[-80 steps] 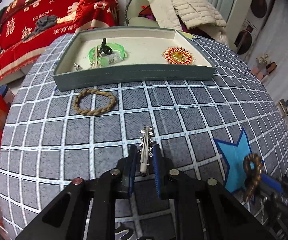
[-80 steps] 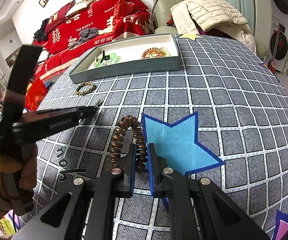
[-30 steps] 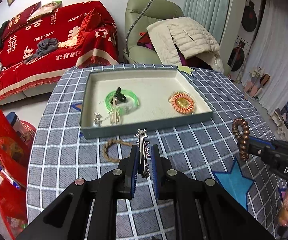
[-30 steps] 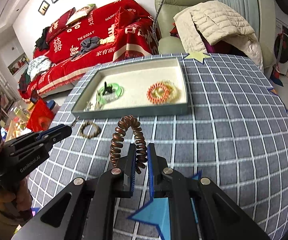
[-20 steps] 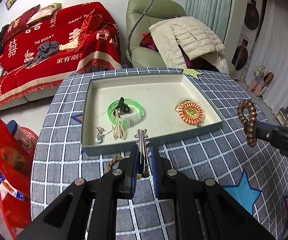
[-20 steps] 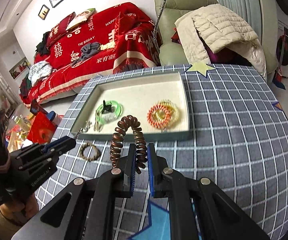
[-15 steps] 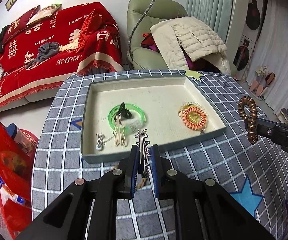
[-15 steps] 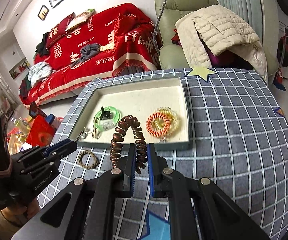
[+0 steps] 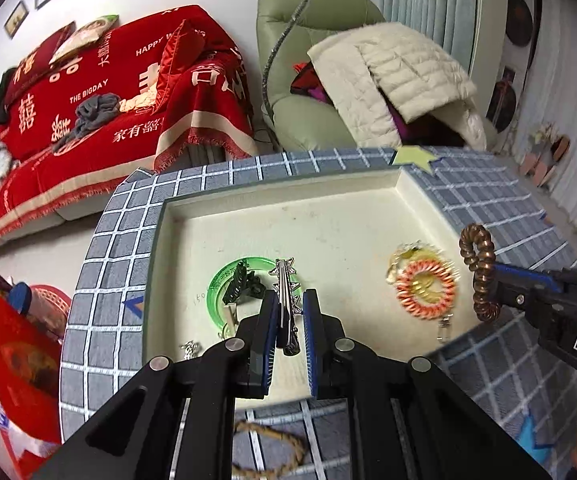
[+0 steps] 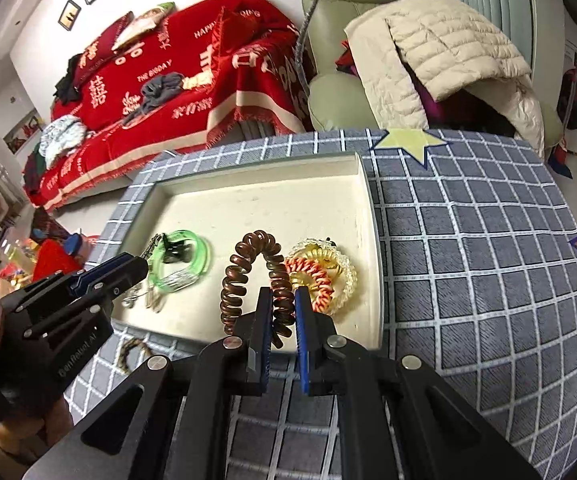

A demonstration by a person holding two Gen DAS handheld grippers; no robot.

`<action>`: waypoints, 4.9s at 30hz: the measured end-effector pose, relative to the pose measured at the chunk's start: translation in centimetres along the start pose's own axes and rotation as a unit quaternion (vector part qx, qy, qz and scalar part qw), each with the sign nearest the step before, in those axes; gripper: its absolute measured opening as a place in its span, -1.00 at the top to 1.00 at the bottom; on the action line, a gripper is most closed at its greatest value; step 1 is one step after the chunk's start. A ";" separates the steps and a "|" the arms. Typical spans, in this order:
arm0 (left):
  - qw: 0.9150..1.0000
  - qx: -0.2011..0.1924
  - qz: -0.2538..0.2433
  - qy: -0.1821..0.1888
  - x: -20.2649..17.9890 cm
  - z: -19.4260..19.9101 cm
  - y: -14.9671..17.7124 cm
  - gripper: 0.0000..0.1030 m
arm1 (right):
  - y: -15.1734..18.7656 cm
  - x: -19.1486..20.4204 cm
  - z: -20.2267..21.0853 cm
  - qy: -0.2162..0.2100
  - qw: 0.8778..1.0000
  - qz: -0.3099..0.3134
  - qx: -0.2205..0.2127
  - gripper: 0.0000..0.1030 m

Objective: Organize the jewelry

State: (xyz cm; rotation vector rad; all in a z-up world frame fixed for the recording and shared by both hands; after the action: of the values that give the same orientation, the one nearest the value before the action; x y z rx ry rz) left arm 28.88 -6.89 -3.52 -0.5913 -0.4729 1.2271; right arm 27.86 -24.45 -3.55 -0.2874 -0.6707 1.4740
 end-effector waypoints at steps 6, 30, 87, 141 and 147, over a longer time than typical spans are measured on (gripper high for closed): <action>1.000 0.022 -0.004 -0.011 -0.2 -2.5 0.7 0.34 | 0.0 -0.4 -2.7 0.019 1.000 0.003 0.013 0.77; 0.998 -0.027 0.016 -0.053 1.1 -0.6 0.7 0.33 | -0.3 -0.5 -0.8 0.033 0.999 -0.004 -0.030 -0.09; 0.987 -0.094 0.071 -0.110 2.1 6.7 7.6 -1.00 | 7.3 1.6 5.2 0.100 0.979 0.026 -0.176 -0.99; 0.986 -0.092 0.074 -0.117 2.2 6.9 7.7 -1.00 | 7.3 1.6 5.6 0.101 0.979 0.030 -0.177 -0.99; 0.986 -0.092 0.075 -0.119 2.3 6.9 7.9 -1.00 | 7.2 1.7 5.7 0.101 0.979 0.030 -0.176 -0.99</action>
State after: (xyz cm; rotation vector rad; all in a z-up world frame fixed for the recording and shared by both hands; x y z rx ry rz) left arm 19.42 -1.82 -3.39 -0.6500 -0.7595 1.4157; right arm 18.60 -23.34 -2.73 -0.7266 -0.7615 1.3553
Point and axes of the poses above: each gripper's, at about its wrist camera, not at the fingertips, and z roughly against the way its jaws point, x to its left, y to its underside, the point moved 1 cm from there along -z, roughly the way its jaws point
